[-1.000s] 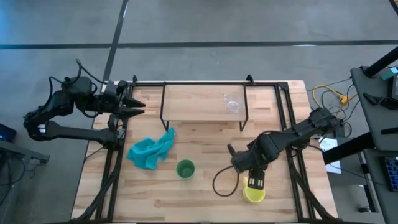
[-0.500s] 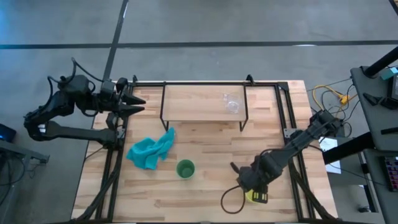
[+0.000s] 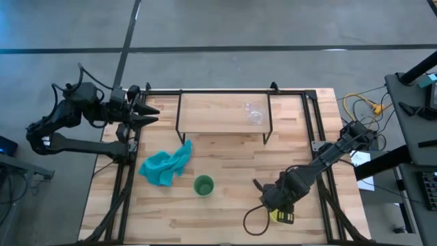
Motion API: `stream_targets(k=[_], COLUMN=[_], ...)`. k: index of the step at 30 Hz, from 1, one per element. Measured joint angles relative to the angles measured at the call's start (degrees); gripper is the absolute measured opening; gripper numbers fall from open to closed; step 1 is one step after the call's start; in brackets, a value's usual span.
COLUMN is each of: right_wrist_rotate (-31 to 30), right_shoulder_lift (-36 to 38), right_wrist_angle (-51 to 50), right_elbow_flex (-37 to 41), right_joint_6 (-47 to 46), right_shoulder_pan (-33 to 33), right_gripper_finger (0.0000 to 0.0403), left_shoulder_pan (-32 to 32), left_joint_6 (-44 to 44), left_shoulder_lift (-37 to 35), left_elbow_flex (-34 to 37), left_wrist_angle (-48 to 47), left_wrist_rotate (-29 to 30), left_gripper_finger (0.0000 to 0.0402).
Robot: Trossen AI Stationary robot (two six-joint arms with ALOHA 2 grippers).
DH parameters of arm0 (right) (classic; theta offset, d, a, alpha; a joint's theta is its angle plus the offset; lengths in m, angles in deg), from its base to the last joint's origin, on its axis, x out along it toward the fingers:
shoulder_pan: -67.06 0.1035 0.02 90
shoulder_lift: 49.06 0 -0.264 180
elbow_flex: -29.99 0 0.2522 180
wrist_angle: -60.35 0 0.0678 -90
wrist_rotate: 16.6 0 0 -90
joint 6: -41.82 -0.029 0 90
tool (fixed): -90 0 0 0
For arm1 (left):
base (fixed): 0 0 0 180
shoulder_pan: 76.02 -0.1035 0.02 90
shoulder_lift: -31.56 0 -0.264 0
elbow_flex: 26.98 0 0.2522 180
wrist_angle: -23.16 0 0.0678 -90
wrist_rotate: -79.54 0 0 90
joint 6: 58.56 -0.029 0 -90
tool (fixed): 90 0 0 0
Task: Stack small to large cups/mugs on shelf
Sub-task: Put the yellow mug on the shelf
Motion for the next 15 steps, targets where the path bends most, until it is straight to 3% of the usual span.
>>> stream_targets(k=[15], right_wrist_rotate=[-0.02], right_shoulder_lift=[0.0], right_wrist_angle=[0.63], right_elbow_flex=[0.0], right_joint_6=[0.04], right_shoulder_pan=[0.0], right_gripper_finger=[0.0121], left_shoulder_pan=[0.01], left_joint_6=[-0.04], left_shoulder_lift=[-0.16], left_elbow_flex=[0.0], left_wrist_angle=[0.0], left_wrist_rotate=[0.02], left_gripper_finger=[0.0102])
